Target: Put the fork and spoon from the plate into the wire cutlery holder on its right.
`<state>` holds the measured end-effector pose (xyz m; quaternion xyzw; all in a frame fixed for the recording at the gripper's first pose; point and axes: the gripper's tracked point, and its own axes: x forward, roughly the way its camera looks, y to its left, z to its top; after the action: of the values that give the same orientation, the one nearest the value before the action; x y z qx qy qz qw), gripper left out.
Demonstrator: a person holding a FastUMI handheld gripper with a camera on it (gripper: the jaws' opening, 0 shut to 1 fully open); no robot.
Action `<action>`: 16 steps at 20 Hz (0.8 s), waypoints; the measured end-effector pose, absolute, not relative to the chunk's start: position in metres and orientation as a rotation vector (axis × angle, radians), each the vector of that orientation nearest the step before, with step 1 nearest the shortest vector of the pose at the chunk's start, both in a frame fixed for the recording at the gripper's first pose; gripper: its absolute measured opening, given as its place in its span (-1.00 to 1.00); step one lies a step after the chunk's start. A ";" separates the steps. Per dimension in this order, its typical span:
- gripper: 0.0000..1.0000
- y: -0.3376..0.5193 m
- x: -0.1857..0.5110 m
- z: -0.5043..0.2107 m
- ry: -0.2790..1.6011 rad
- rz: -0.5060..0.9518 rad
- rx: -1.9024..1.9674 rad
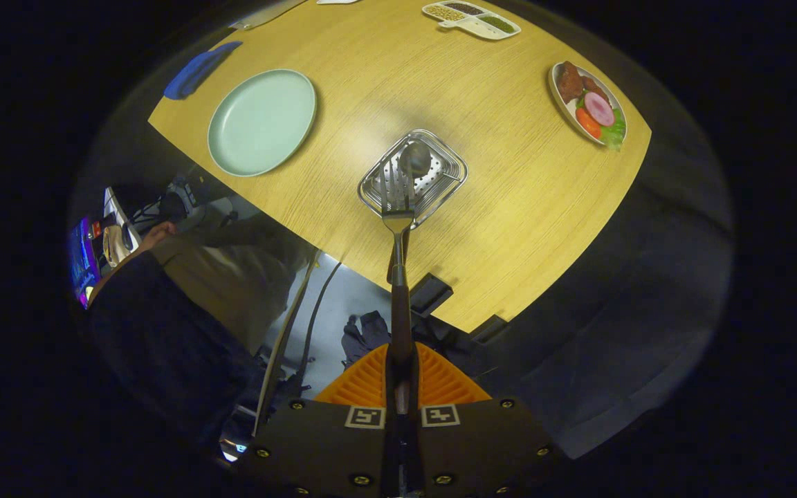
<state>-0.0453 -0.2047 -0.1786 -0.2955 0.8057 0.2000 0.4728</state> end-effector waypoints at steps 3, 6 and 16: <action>-0.90 -0.211 -0.039 -0.188 2.011 0.483 -0.765; -0.91 -0.215 -0.027 -0.198 2.038 0.471 -0.808; -0.91 -0.206 -0.010 -0.222 2.163 0.472 -0.879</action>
<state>-0.0097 -0.2065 -0.2224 -0.3429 0.8432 0.1840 0.3709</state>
